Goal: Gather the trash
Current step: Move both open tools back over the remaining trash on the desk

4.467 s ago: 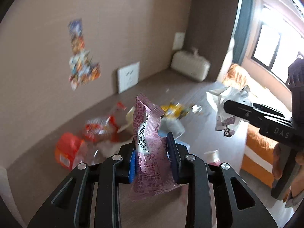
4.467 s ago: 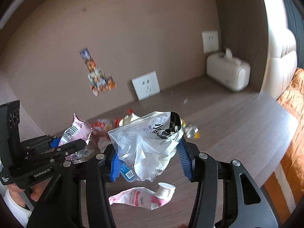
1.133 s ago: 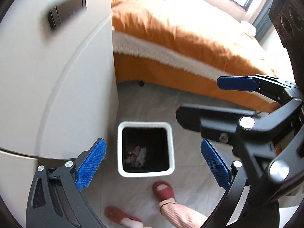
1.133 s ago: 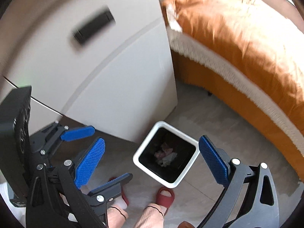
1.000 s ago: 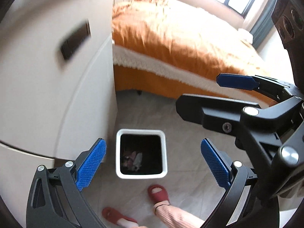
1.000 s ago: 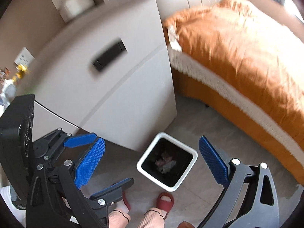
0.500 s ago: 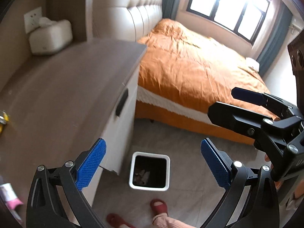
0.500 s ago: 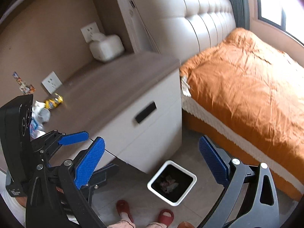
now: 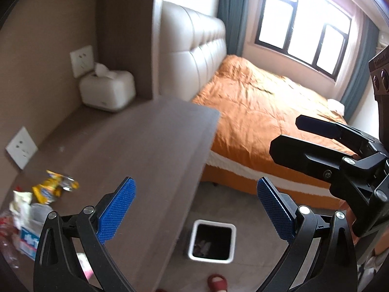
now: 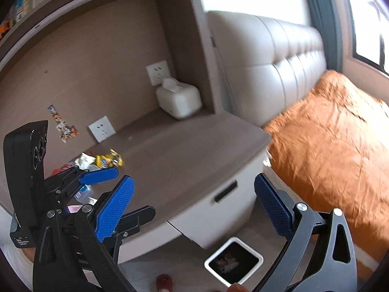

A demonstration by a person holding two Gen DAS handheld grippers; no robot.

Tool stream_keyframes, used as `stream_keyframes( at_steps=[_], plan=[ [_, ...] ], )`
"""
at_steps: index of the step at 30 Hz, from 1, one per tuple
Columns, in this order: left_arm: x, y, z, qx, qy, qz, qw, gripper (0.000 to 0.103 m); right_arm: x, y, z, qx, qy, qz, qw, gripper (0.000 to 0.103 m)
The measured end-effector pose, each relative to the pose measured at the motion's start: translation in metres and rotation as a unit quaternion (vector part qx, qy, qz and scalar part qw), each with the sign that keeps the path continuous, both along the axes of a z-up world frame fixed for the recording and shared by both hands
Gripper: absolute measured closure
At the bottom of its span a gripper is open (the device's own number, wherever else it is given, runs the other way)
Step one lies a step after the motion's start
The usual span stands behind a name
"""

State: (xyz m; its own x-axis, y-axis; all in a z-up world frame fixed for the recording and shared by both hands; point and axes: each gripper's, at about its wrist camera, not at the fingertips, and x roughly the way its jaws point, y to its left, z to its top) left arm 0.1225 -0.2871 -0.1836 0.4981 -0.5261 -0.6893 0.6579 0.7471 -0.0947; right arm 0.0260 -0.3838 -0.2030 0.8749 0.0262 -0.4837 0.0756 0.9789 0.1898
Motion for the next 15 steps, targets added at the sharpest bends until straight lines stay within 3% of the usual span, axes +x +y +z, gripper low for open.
stream_keyframes(
  at_steps=[9, 15],
  plan=[
    [0.014, 0.066, 0.019, -0.002, -0.024, 0.069, 0.9973, 0.005, 0.036, 0.057, 0.024, -0.016, -0.018, 0.073, 0.997, 0.004],
    [0.022, 0.139, 0.019, 0.008, -0.018, 0.151, 0.9884, 0.005, 0.062, 0.111, 0.029, -0.030, -0.016, 0.138, 0.990, 0.004]
  ],
)
